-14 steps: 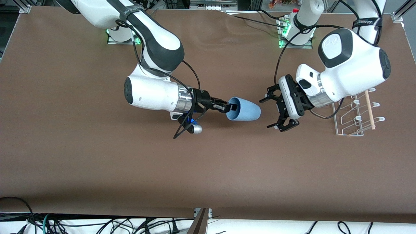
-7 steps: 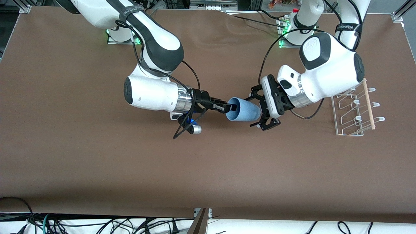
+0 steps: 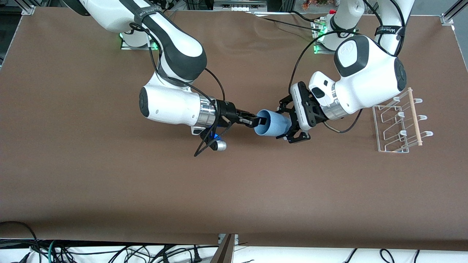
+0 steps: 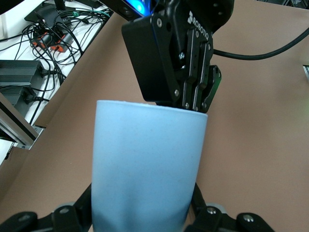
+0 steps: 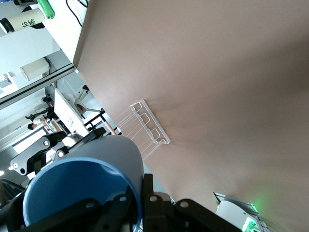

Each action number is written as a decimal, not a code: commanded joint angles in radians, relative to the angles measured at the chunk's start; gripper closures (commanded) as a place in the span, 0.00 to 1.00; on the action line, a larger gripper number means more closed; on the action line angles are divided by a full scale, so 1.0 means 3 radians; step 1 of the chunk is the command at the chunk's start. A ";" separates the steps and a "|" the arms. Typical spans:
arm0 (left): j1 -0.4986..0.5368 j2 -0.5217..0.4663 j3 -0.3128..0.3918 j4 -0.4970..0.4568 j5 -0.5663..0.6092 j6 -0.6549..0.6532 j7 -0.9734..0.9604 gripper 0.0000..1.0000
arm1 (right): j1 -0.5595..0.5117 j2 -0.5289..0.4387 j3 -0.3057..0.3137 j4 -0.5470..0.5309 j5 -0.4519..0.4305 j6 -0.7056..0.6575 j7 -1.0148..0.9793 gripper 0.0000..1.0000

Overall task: Transfer cup to left arm and place on rack
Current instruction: 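Open the right gripper and withdraw while the left gripper carries the cup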

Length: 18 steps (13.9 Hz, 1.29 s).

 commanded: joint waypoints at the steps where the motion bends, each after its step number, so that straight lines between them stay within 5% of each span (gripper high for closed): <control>1: -0.0008 0.0031 0.0020 0.0070 -0.0090 -0.0028 0.0082 1.00 | -0.0025 0.0027 0.0035 0.0093 0.0046 -0.0019 -0.0023 0.00; 9: 0.0022 -0.0020 0.0056 0.0070 -0.0040 -0.0308 -0.0035 0.99 | -0.0336 -0.0039 0.0040 0.0241 0.0041 -0.0346 0.0003 0.00; 14: 0.0181 -0.0138 0.0066 0.0080 0.0675 -0.0901 -0.0409 0.99 | -0.0821 -0.0213 0.0000 0.0267 -0.0041 -0.1111 -0.0231 0.00; 18: 0.0309 -0.0143 0.0066 0.0202 0.1431 -0.1448 -0.0669 0.99 | -0.1052 -0.0387 -0.0189 0.0221 -0.0959 -0.1864 -0.0798 0.00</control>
